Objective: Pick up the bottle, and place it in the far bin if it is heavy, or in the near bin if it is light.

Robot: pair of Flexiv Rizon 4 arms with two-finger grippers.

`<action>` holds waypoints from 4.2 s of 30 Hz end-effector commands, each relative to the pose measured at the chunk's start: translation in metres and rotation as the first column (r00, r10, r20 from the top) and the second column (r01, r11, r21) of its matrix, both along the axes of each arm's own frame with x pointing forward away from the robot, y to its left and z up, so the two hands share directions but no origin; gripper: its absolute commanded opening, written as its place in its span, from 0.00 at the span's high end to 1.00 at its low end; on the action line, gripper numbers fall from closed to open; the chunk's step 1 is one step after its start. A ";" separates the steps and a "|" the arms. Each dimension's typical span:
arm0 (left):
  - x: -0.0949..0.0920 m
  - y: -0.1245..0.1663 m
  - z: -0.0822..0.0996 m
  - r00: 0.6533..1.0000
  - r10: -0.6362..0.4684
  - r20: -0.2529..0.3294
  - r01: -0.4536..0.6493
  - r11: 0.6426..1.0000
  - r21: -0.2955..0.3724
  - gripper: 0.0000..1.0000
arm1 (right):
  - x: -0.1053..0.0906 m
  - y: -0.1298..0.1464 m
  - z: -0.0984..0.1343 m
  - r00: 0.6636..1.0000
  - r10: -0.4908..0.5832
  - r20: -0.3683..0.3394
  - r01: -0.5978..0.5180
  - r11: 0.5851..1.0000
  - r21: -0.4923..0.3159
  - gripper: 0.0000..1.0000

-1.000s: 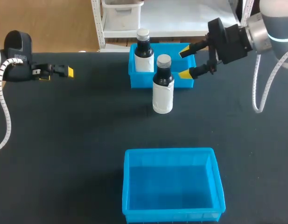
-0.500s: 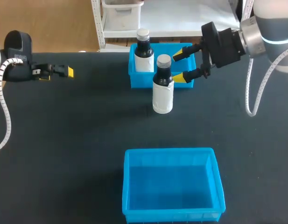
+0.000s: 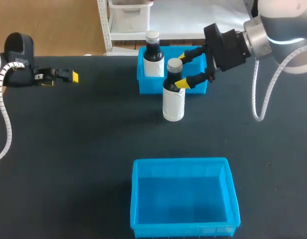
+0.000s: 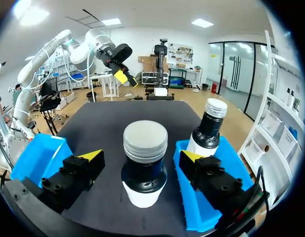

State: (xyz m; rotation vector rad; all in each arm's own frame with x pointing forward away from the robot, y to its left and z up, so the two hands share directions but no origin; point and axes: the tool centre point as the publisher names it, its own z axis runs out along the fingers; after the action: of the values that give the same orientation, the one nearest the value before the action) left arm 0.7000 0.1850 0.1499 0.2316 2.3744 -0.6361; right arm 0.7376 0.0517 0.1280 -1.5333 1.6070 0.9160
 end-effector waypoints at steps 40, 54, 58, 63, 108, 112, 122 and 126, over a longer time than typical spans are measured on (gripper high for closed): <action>0.000 0.000 0.000 1.000 0.000 0.000 0.000 1.000 0.000 0.00 | 0.008 0.016 -0.013 0.999 0.013 -0.041 -0.013 1.000 0.018 0.00; 0.000 0.000 0.000 1.000 0.000 0.000 0.000 1.000 0.000 0.00 | 0.010 0.015 -0.013 0.999 0.008 -0.044 -0.007 1.000 0.024 0.16; 0.000 0.000 0.000 1.000 0.000 0.000 0.000 1.000 0.000 0.00 | 0.010 0.015 -0.012 0.999 0.008 -0.044 -0.007 1.000 0.029 0.24; 0.000 0.000 0.000 1.000 0.000 0.000 0.000 1.000 0.000 0.00 | 0.010 0.016 -0.013 0.999 0.010 -0.046 -0.009 1.000 0.030 0.50; 0.000 0.000 0.000 1.000 0.000 0.000 0.000 1.000 0.000 0.00 | 0.005 0.001 0.029 0.999 -0.003 0.032 0.001 0.998 0.062 1.00; 0.000 0.000 0.000 1.000 0.000 0.000 0.000 1.000 0.000 0.00 | 0.003 -0.005 0.040 0.998 -0.009 0.056 0.006 0.998 0.064 1.00; 0.000 0.000 0.000 1.000 0.000 0.000 0.000 1.000 0.000 0.00 | 0.005 -0.021 0.058 0.997 -0.020 0.079 0.017 0.999 0.044 1.00; 0.000 0.000 0.000 1.000 0.000 0.000 0.000 1.000 0.000 0.00 | 0.006 -0.030 0.066 0.996 -0.029 0.085 0.026 0.999 0.032 1.00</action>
State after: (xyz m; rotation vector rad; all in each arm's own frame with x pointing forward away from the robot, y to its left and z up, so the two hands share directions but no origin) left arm 0.7000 0.1850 0.1499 0.2316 2.3744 -0.6361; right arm 0.7484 0.0273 0.1847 -1.5054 1.5347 0.8541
